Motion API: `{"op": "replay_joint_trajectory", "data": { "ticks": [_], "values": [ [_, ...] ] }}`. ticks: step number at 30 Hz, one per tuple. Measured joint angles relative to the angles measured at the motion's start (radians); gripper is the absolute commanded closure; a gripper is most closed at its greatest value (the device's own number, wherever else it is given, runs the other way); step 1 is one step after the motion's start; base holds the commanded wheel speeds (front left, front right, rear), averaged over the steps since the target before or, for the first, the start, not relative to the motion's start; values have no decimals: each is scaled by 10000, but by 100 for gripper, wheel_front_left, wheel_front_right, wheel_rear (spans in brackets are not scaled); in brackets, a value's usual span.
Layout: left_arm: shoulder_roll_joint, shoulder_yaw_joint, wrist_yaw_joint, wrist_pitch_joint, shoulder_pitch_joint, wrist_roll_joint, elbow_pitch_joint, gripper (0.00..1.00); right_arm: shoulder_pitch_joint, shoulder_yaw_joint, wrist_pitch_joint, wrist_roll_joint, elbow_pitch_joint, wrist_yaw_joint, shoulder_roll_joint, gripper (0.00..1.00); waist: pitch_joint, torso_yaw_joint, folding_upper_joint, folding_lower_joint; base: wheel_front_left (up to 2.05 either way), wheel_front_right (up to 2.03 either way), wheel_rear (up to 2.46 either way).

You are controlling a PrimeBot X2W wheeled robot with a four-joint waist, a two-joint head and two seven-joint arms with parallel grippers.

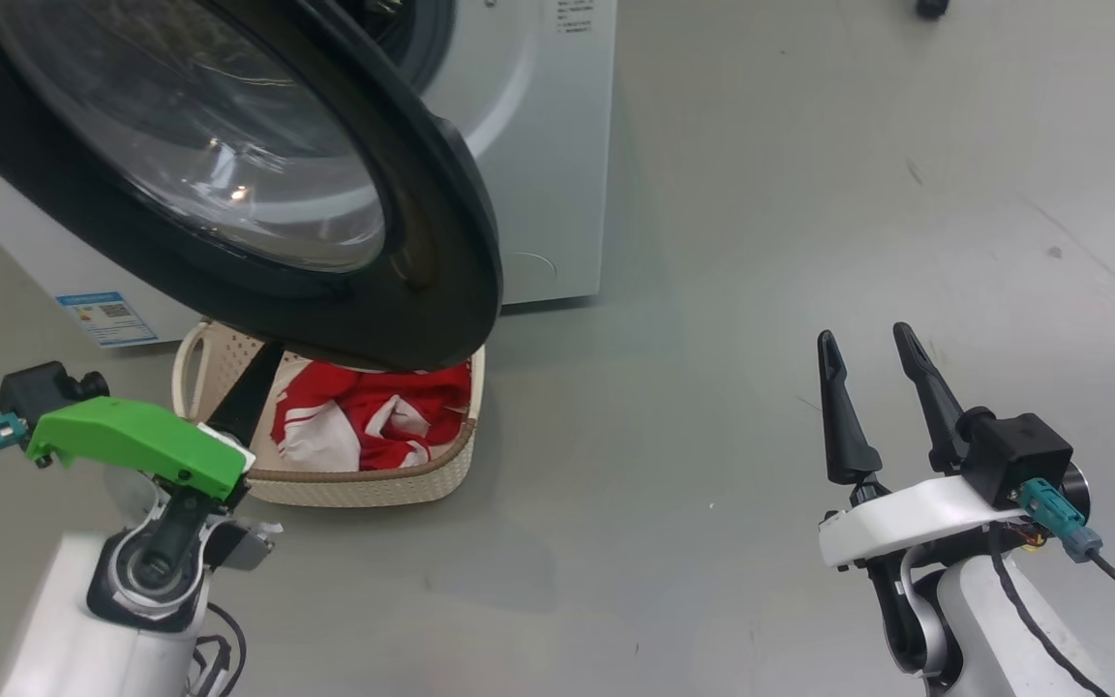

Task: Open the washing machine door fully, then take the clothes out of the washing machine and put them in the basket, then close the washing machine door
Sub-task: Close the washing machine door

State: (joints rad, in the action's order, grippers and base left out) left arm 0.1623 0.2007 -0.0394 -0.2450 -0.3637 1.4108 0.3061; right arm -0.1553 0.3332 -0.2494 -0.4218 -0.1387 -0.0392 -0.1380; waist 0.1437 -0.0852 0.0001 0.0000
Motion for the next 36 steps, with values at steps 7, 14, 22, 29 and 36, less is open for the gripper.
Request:
{"op": "replay_joint_trajectory", "data": {
  "ticks": [7,14,22,29,36],
  "values": [
    [416,236,-376,639,616,-915,-190,100,95,-230,-17,-171,238,-2,-27,0,-382,878,0,0,0,0,0],
    [815,477,-543,1605,1068,-2347,-610,100,345,-380,-25,-171,370,-75,-178,0,-697,1622,0,0,0,0,0],
    [1670,617,-725,3392,1648,-4495,-1235,100,454,-222,-25,-165,443,-71,-184,0,-986,2084,-1,0,0,0,0],
    [2002,1104,-727,4665,2082,-6410,-1467,0,521,-217,-25,-165,539,-71,-182,0,-1021,2180,0,0,0,0,0],
    [1952,1354,-431,4928,2479,-7264,-1429,0,631,-219,-25,-167,570,-75,-161,0,-959,2208,0,0,0,0,0]
  ]
}}
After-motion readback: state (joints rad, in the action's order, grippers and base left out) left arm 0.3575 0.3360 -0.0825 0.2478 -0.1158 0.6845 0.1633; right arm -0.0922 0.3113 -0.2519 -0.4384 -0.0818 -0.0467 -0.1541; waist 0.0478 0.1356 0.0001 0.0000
